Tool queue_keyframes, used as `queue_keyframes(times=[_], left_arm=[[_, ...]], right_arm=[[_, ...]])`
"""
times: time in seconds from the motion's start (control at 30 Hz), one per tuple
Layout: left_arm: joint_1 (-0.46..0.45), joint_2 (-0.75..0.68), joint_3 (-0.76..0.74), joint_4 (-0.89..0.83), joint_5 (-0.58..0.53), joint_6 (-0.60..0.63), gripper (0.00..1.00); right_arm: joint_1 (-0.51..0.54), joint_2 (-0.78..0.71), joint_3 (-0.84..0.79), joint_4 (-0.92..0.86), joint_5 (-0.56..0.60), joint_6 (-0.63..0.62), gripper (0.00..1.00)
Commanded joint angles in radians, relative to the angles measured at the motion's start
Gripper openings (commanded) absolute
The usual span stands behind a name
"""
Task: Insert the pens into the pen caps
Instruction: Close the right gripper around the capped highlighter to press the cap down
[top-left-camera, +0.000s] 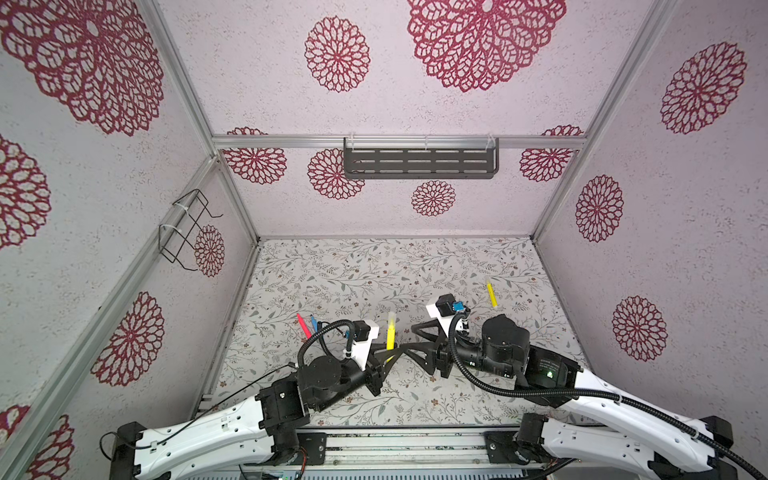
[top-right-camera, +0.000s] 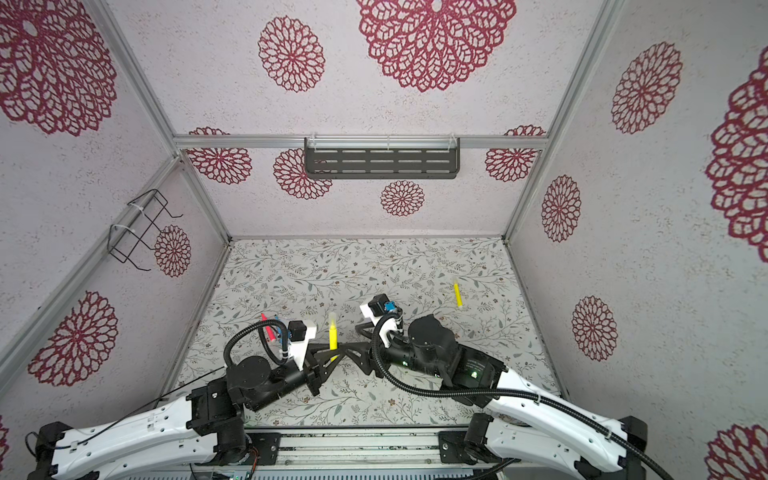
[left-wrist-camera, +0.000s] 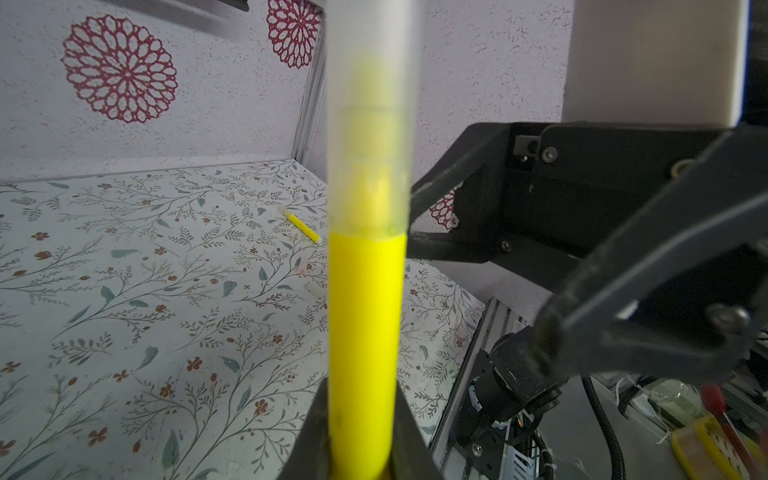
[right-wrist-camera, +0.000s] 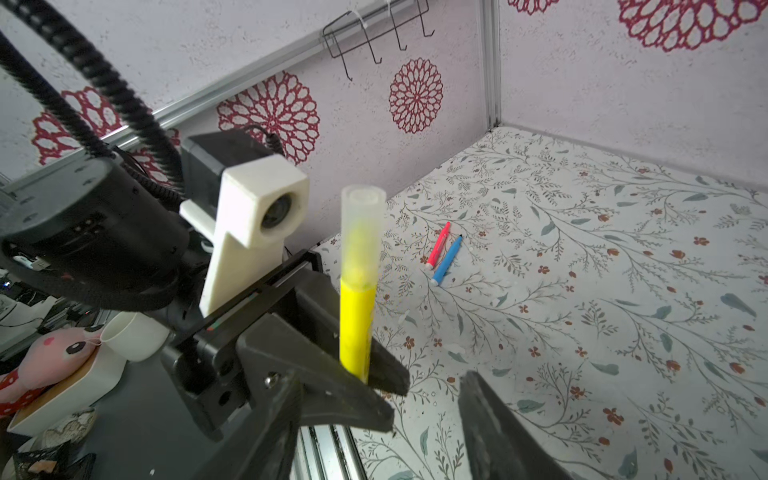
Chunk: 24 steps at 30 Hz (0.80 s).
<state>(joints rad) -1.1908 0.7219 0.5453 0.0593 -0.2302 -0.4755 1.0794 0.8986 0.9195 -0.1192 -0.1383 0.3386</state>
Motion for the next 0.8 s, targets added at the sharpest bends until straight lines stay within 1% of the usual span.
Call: queue_keyframes(times=[0.0,0.13,0.37,0.5,0.57,0.6,0.67,0.7,0.77], left_arm=[[-0.012,-0.002,0.019,0.047,0.0,0.012,0.0],[-0.017,-0.005,0.012,0.056,-0.004,0.009,0.0],[-0.021,0.0,0.01,0.068,-0.001,0.009,0.0],[-0.024,0.006,0.007,0.082,0.002,0.009,0.0],[-0.026,0.009,0.004,0.091,0.005,0.008,0.0],[-0.026,0.011,0.003,0.094,0.008,0.006,0.0],[-0.026,0.016,0.002,0.098,0.008,0.005,0.0],[-0.026,0.017,0.001,0.099,0.008,0.003,0.0],[-0.028,0.019,-0.001,0.103,0.008,0.002,0.0]], right_arm=[[-0.018,0.012,0.007,0.111,-0.09,0.028,0.59],[-0.028,0.049,0.004,0.167,-0.145,0.049,0.55],[-0.035,0.108,-0.011,0.241,-0.181,0.077,0.5],[-0.039,0.138,-0.019,0.282,-0.197,0.092,0.42],[-0.039,0.146,-0.023,0.298,-0.202,0.099,0.33],[-0.039,0.15,-0.026,0.303,-0.205,0.101,0.26],[-0.041,0.153,-0.031,0.317,-0.215,0.108,0.06],[-0.04,0.156,-0.032,0.32,-0.222,0.112,0.0],[-0.042,0.158,-0.034,0.322,-0.232,0.117,0.0]])
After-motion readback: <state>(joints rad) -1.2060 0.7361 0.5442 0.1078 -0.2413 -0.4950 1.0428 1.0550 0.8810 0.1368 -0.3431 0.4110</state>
